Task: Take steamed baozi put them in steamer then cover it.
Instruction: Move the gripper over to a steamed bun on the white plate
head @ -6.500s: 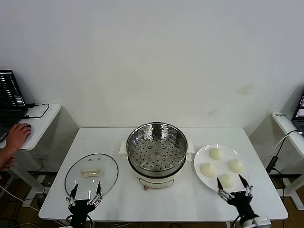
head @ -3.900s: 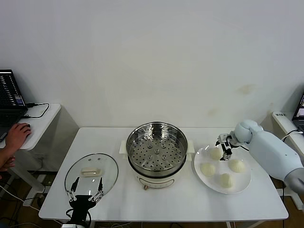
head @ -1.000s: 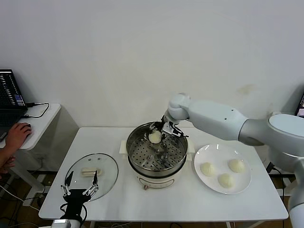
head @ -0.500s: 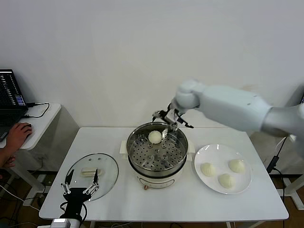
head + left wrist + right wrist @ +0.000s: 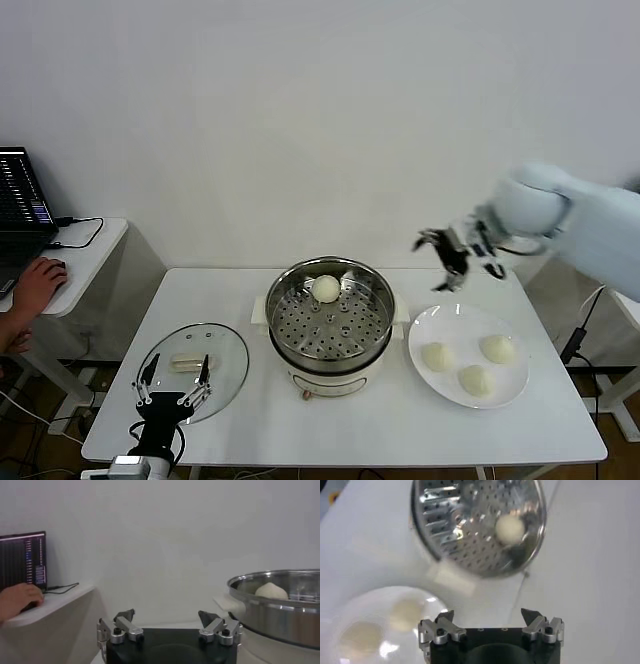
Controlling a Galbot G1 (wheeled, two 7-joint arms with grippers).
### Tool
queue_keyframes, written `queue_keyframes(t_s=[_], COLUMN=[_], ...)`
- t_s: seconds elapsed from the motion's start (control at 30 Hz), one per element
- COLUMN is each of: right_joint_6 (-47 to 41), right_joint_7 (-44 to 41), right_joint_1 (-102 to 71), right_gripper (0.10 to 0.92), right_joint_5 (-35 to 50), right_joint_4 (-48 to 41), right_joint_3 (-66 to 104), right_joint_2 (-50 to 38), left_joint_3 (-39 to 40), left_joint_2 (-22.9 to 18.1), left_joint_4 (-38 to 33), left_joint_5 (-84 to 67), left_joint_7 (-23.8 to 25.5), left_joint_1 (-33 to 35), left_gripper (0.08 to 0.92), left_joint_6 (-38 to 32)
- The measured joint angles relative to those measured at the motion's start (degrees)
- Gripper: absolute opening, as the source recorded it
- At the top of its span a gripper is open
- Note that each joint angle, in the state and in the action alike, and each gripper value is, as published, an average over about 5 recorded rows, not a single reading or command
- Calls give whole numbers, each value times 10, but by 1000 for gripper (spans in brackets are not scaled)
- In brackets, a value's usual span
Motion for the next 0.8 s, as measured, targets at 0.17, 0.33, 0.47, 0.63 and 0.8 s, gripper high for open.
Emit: queue_keyframes(t_s=[0.17,0.33,0.47,0.63,0.8], right_joint_6=[-22,-38,-45,-46,-43], right_joint_7=[7,13,16,20,24], right_joint_1=[-84,-153,-193,-229,-255], right_gripper=[823,823,823,823,823], right_joint_5=[-20,-36,-48,-66,-83], right_joint_4=[8,-2,-19,-54,-97], right_joint_3=[47,79,94,105,117], right_joint_2=[-38,-38,-19,17,62], left_joint_3=[1,0,-3,-7,-11], left_joint_2=[1,-3,-8,-13,-16], left_joint_4=[-1,-3,-5,-8,-9], left_joint_5=[0,2,3,5,6], left_joint_7=[1,1,1,1,0], left_joint_1=[-2,2,4,9,13], left_gripper=[823,823,823,823,823], left_joint_6=[3,3,3,2,1])
